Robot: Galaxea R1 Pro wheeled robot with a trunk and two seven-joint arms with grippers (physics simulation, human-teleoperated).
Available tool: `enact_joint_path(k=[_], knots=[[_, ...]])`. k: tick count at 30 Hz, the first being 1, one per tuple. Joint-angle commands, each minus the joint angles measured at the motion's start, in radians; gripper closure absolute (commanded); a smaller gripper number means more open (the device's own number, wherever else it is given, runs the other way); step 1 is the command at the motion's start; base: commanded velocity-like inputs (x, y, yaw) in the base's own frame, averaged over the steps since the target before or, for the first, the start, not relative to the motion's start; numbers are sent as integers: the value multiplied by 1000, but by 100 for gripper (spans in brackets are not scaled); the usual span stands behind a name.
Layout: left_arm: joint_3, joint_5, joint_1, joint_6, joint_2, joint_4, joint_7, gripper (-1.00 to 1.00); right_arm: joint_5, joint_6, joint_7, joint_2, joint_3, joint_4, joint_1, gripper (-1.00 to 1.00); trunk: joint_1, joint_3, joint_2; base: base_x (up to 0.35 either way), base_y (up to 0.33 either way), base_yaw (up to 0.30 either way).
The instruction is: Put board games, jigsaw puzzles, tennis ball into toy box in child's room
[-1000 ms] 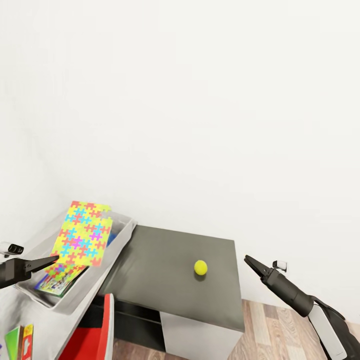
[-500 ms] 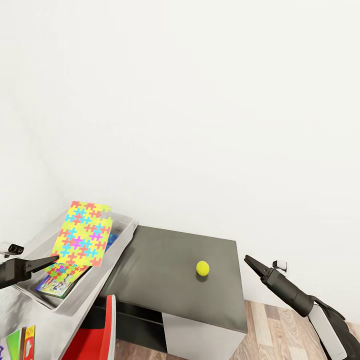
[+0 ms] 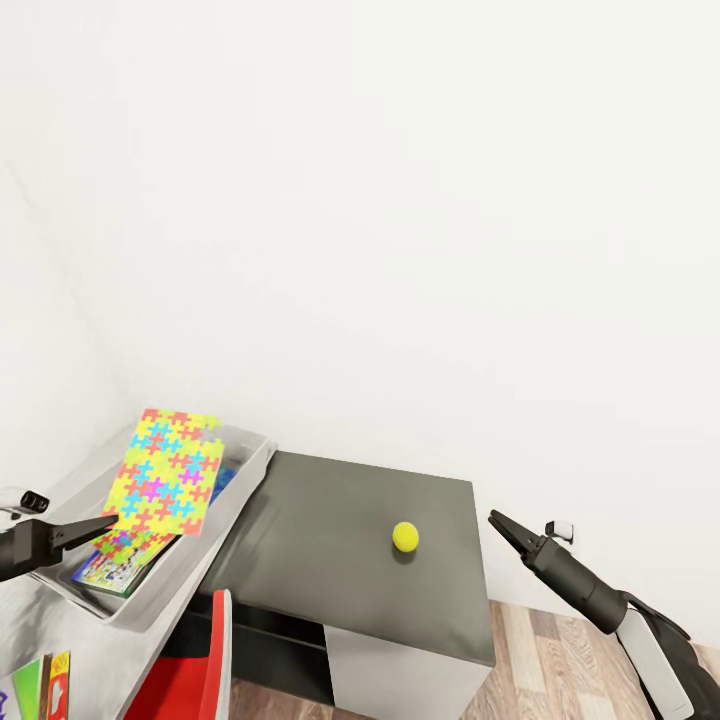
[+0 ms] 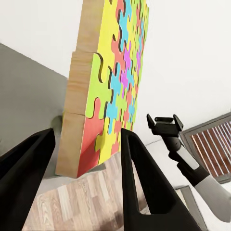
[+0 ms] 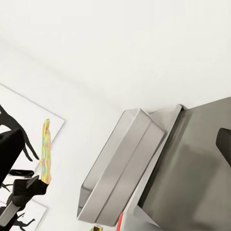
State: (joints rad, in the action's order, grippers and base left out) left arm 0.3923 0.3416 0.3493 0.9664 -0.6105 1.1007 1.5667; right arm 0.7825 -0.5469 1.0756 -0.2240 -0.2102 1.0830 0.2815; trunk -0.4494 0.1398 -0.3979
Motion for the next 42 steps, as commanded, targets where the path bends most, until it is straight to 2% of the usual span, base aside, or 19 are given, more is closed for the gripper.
enact_joint_path(k=[1,3,4,7,11,13,15,18,20,21,23,26,28,32,37,39,42], knots=[[0,-15,4,14,-3,-8,2,100,6,-8,1,0,0,0,1,-100,-1,2,-2,0,0,0],[0,-36,10,20,-9,-14,-25,100,6,-8,1,0,0,0,1,-100,-1,2,-2,0,0,0],[1,-59,26,28,-18,-18,-54,100,6,-8,1,-1,0,-1,1,-100,-1,2,-2,0,0,0],[1,-93,68,38,-29,-27,-96,100,6,-8,1,-1,0,-1,1,-100,-1,2,-2,0,0,0],[-1,-163,177,46,-45,-75,-156,100,6,-8,0,0,0,0,1,-100,-1,2,-2,0,0,0],[-2,-222,239,45,-64,-109,-168,100,6,-8,0,0,0,0,1,-100,-1,2,-2,0,0,0],[-2,-302,288,42,-77,-127,-172,100,6,-8,0,0,0,0,1,-100,-1,2,-2,0,0,0],[-3,-381,328,37,-84,-134,-174,100,6,-8,0,0,0,0,1,-100,-1,2,-2,0,0,0],[-3,-455,358,32,-86,-137,-176,100,6,-8,0,0,0,0,1,-100,-1,2,-2,0,0,0],[-3,-472,362,29,-87,-137,-176,100,6,-8,0,0,0,0,1,-100,-1,2,-2,0,0,0],[-4,-538,372,-2,-87,-137,-177,100,6,-8,0,0,0,0,1,-100,-1,2,-2,0,0,0],[-4,-593,376,-53,-86,-137,-176,100,5,-7,-1,0,0,0,1,-100,-1,2,-2,0,0,0],[-5,-642,378,-96,-86,-137,-176,100,5,-7,0,0,0,1,1,-100,-1,2,-2,0,0,0],[-6,-715,379,-125,-83,-137,-178,100,4,-7,1,0,0,1,1,-100,-1,3,-2,0,0,0],[-9,-775,379,-159,-75,-137,-178,100,4,-8,1,0,0,1,1,-100,-1,8,-2,0,0,0],[-34,-803,379,-182,-73,-138,-178,100,4,-9,1,-1,0,1,1,-100,-1,11,-2,0,0,0],[-81,-819,379,-194,-73,-139,-180,100,4,-9,2,-1,0,0,1,-100,-1,16,-2,0,0,0]])
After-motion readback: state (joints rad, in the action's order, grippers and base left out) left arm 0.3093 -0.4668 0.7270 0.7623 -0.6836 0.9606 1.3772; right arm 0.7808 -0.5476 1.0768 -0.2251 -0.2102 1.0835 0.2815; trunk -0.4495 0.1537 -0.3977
